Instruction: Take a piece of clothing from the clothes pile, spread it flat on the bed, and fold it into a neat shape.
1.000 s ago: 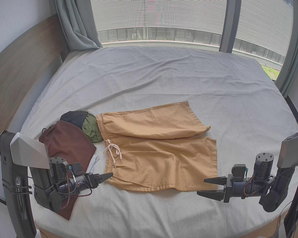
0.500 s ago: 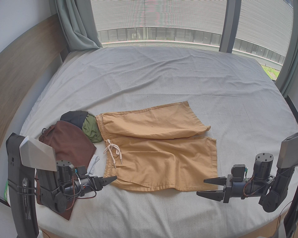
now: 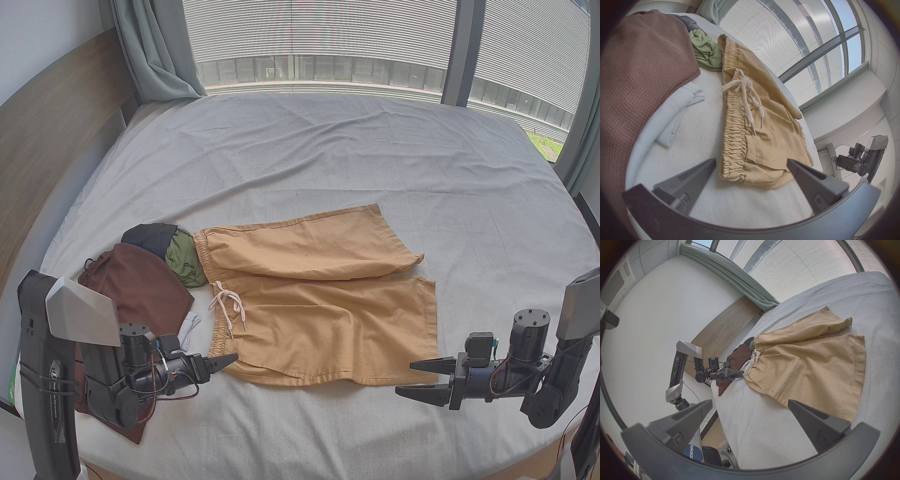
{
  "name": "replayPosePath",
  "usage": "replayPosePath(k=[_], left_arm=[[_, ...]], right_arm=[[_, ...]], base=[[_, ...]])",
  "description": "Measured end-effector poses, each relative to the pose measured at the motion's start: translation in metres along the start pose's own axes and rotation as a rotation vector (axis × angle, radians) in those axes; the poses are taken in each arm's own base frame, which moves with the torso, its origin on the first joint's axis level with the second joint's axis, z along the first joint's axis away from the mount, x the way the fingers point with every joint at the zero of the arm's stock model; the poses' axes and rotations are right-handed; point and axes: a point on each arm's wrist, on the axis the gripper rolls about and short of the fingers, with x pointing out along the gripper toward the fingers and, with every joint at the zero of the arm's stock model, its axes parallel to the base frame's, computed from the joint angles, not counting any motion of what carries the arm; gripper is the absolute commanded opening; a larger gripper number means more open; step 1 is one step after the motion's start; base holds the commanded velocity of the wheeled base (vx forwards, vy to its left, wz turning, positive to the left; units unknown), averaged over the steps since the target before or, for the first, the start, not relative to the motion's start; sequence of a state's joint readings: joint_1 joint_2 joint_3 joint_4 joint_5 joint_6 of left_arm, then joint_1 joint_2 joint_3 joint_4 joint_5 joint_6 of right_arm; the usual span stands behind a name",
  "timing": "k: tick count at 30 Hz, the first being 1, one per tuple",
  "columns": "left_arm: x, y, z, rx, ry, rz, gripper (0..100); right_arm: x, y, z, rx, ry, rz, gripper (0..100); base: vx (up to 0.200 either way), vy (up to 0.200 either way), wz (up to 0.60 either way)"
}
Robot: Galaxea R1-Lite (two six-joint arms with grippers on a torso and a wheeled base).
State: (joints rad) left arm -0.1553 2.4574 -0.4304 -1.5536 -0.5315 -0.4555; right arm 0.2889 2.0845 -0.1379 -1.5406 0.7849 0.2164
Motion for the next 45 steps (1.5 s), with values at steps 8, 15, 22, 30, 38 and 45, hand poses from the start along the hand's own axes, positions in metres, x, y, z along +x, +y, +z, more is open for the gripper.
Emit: replayPosePath(k=[8, 15, 22, 30, 38, 45], left_arm=[[0.003, 0.002, -0.002, -0.002, 0.005, 0.000, 0], [-0.002, 0.005, -0.001, -0.002, 0.000, 0.014, 0], [-0.020, 0.003, -0.001, -0.023, 0.006, 0.037, 0], [-0.026, 0.001, 0.000, -0.009, 0.003, 0.043, 0], [-0.025, -0.001, 0.000, 0.002, 0.006, 0.038, 0], [-0.025, -0.002, 0.000, 0.004, 0.005, 0.036, 0]], right_arm=[[-0.001, -0.001, -0.001, 0.004, 0.002, -0.005, 100], [-0.004, -0.009, -0.005, 0.021, 0.003, -0.063, 100], [-0.006, -0.027, -0.018, 0.013, 0.036, -0.130, 100], [-0.013, -0.043, -0.029, 0.050, 0.053, -0.191, 100], [-0.024, -0.059, -0.036, 0.064, 0.051, -0.253, 100], [-0.025, -0.064, -0.039, 0.082, 0.055, -0.266, 100]], base=[[0.000, 0.000, 0.00], [0.000, 0.000, 0.00], [0.000, 0.000, 0.00], [0.000, 0.000, 0.00], [0.000, 0.000, 0.00], [0.000, 0.000, 0.00]])
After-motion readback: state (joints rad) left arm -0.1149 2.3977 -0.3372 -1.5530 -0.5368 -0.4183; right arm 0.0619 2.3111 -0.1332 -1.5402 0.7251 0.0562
